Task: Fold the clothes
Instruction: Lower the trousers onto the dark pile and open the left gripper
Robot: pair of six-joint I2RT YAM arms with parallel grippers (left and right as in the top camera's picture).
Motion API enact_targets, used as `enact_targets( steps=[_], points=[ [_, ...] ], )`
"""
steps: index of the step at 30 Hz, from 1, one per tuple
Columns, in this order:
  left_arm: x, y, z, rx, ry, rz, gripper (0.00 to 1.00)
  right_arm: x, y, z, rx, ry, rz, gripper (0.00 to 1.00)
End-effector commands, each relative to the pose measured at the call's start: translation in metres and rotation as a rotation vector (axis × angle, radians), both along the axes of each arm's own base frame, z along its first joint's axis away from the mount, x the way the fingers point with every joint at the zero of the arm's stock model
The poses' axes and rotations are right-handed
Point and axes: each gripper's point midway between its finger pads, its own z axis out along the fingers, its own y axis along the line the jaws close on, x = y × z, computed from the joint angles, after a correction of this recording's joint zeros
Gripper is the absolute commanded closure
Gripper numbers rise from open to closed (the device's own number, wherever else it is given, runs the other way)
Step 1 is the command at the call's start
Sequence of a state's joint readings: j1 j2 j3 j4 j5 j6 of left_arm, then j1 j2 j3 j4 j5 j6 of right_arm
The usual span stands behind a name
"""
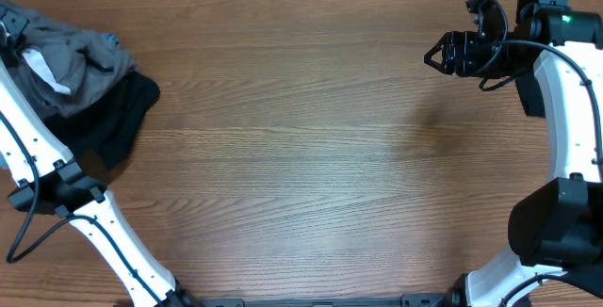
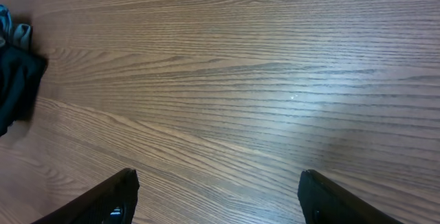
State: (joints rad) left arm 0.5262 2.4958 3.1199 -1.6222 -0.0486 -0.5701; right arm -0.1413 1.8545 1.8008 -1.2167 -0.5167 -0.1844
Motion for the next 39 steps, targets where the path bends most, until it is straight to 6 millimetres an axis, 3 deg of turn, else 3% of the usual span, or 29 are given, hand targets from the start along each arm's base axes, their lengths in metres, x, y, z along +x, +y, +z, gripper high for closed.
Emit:
enact_targets(
  steps=[1, 5, 7, 14, 16, 18, 20, 21, 22, 23, 26, 33, 37, 39],
  points=[
    [-0.003, 0.014, -0.005, 0.035, 0.022, 0.031, 0.96, 0.001, 0.001, 0.004, -0.004, -0.014, 0.008, 0.22],
    [-0.027, 0.020, -0.014, 0.074, 0.141, 0.061, 0.96, 0.001, 0.001, 0.004, -0.005, -0.017, 0.008, 0.21],
    [-0.027, 0.018, -0.021, 0.067, 0.167, 0.033, 0.96, 0.002, 0.001, 0.004, -0.005, -0.021, 0.008, 0.22],
    [-0.039, 0.016, -0.075, -0.026, 0.341, 0.038, 0.96, 0.000, 0.001, 0.004, -0.004, -0.013, 0.008, 0.22],
    [-0.043, 0.017, -0.082, -0.033, 0.372, 0.014, 0.93, 0.000, 0.001, 0.004, -0.004, -0.013, 0.008, 0.21],
    [-0.046, 0.020, -0.084, -0.030, 0.391, -0.011, 0.77, 0.000, 0.001, 0.004, -0.005, -0.014, 0.008, 0.21],
    [-0.049, 0.025, -0.084, -0.021, 0.403, -0.044, 0.19, 0.001, 0.001, 0.004, -0.004, -0.016, 0.008, 0.22],
    [-0.050, 0.026, -0.084, -0.020, 0.406, -0.051, 0.12, 0.001, 0.001, 0.004, -0.005, -0.016, 0.008, 0.22],
    [-0.052, 0.028, -0.083, -0.019, 0.405, -0.061, 0.02, 0.001, 0.001, 0.004, -0.005, -0.015, 0.007, 0.22],
    [-0.053, 0.028, -0.080, -0.023, 0.393, -0.064, 0.00, 0.001, 0.001, 0.004, -0.004, -0.015, 0.008, 0.21],
    [-0.050, 0.019, -0.061, -0.057, 0.314, -0.127, 0.00, 0.001, 0.001, 0.004, -0.005, -0.016, 0.007, 0.21],
    [-0.058, -0.006, 0.018, -0.007, 0.133, -0.162, 0.00, 0.003, 0.001, 0.005, -0.006, -0.028, 0.008, 0.21],
    [-0.062, -0.014, 0.037, 0.019, 0.099, -0.194, 0.00, 0.004, 0.001, 0.005, -0.007, -0.033, 0.007, 0.21],
    [-0.060, -0.011, 0.035, 0.030, 0.107, -0.199, 0.12, 0.006, 0.000, 0.006, -0.009, -0.038, 0.007, 0.16]
  ],
)
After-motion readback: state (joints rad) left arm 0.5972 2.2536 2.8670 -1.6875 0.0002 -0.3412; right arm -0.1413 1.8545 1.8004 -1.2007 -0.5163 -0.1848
